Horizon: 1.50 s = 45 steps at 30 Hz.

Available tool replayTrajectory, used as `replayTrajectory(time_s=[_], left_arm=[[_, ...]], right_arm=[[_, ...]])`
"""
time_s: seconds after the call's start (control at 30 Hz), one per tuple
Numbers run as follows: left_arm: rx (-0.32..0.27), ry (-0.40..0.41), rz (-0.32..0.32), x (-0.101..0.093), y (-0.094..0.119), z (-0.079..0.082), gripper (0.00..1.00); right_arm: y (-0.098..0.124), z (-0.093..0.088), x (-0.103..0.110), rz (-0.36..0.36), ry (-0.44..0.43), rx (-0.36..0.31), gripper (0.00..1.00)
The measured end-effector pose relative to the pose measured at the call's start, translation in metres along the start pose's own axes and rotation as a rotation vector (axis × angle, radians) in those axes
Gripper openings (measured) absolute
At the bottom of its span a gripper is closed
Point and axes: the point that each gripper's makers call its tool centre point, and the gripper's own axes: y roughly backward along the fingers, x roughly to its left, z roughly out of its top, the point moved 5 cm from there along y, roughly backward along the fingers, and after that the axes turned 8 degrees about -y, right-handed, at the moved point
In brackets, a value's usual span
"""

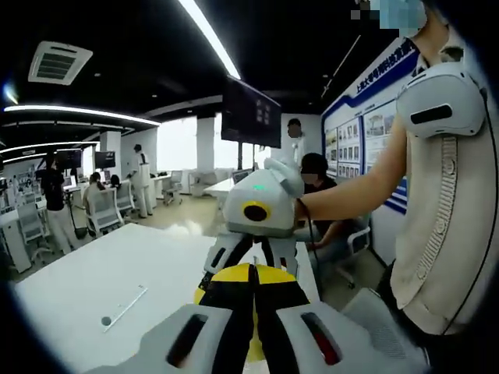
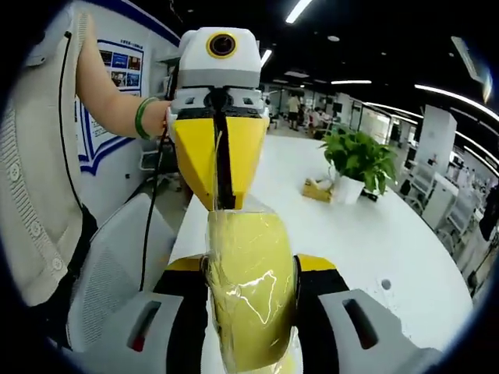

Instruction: Compare the silicone blocks by pressing each to a similar depth, holding the contact briefly, and releasing to observe deformation and rebound differences across the visible hardness samples.

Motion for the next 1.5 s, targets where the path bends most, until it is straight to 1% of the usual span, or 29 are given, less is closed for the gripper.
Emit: replayTrajectory(time_s=[0.13, 0.33, 0.4, 0.53, 0.57, 0.63, 0.67, 0.7, 0.73, 0.87, 0.93, 1.03, 1.07, 1.1, 1.17, 1.2, 1.27, 1.33, 1.37, 1.5], left_arm=[[-0.001, -0.007, -0.005, -0.005, 0.0, 0.003, 0.0], [0.015, -0.033, -0.011, -0.015, -0.001, 0.006, 0.0], [0.017, -0.034, -0.01, -0.017, 0.0, 0.007, 0.0], [0.012, -0.039, -0.003, -0.021, 0.002, 0.011, 0.0], [0.01, -0.041, -0.003, -0.023, 0.002, 0.013, 0.0], [0.011, -0.051, 0.002, -0.027, 0.002, 0.015, 0.0], [0.01, -0.055, 0.008, -0.027, 0.003, 0.016, 0.0], [0.009, -0.048, 0.003, -0.028, 0.004, 0.017, 0.0], [0.01, -0.049, 0.009, -0.029, 0.005, 0.017, 0.0], [0.012, -0.048, 0.009, -0.035, 0.005, 0.016, 0.0], [0.013, -0.051, 0.006, -0.038, 0.005, 0.016, 0.0], [0.02, -0.065, 0.004, -0.042, 0.004, 0.016, 0.0], [0.023, -0.067, 0.003, -0.043, 0.004, 0.016, 0.0], [0.023, -0.068, 0.003, -0.043, 0.004, 0.017, 0.0], [0.024, -0.072, 0.003, -0.044, 0.004, 0.017, 0.0], [0.024, -0.083, 0.008, -0.045, 0.004, 0.018, 0.0], [0.028, -0.084, 0.006, -0.044, 0.004, 0.018, 0.0], [0.03, -0.094, 0.003, -0.045, 0.005, 0.019, 0.0], [0.03, -0.096, 0.003, -0.046, 0.005, 0.019, 0.0], [0.032, -0.1, -0.001, -0.049, 0.005, 0.02, 0.0]], right_arm=[[0.002, 0.0, 0.007, 0.009, -0.023, -0.001, 0.34], [0.004, 0.0, 0.017, -0.005, -0.009, 0.034, 0.26], [0.006, 0.0, 0.022, -0.003, -0.051, 0.057, 0.24], [0.009, 0.004, 0.025, -0.051, 0.023, 0.055, 0.21], [0.01, 0.004, 0.026, -0.053, 0.022, 0.057, 0.19], [0.012, 0.005, 0.029, -0.052, -0.006, 0.079, 0.18], [0.013, 0.006, 0.03, -0.068, -0.01, 0.077, 0.17], [0.013, 0.007, 0.032, -0.063, -0.02, 0.083, 0.16], [0.013, 0.008, 0.033, -0.082, -0.021, 0.087, 0.15], [0.015, 0.006, 0.041, -0.089, -0.015, 0.119, 0.11], [0.016, 0.005, 0.044, -0.081, -0.007, 0.127, 0.09], [0.017, 0.003, 0.048, -0.084, 0.035, 0.142, 0.06], [0.017, 0.003, 0.05, -0.078, 0.032, 0.148, 0.06], [0.018, 0.003, 0.05, -0.082, 0.038, 0.143, 0.06], [0.018, 0.002, 0.054, -0.061, -0.028, 0.146, 0.05], [0.018, 0.004, 0.051, -0.077, 0.0, 0.137, 0.05], [0.018, 0.004, 0.054, -0.063, -0.041, 0.133, 0.05], [0.019, 0.004, 0.056, -0.065, -0.025, 0.128, 0.04], [0.019, 0.005, 0.057, -0.075, 0.005, 0.126, 0.04], [0.019, 0.005, 0.06, -0.069, 0.001, 0.13, 0.04]])
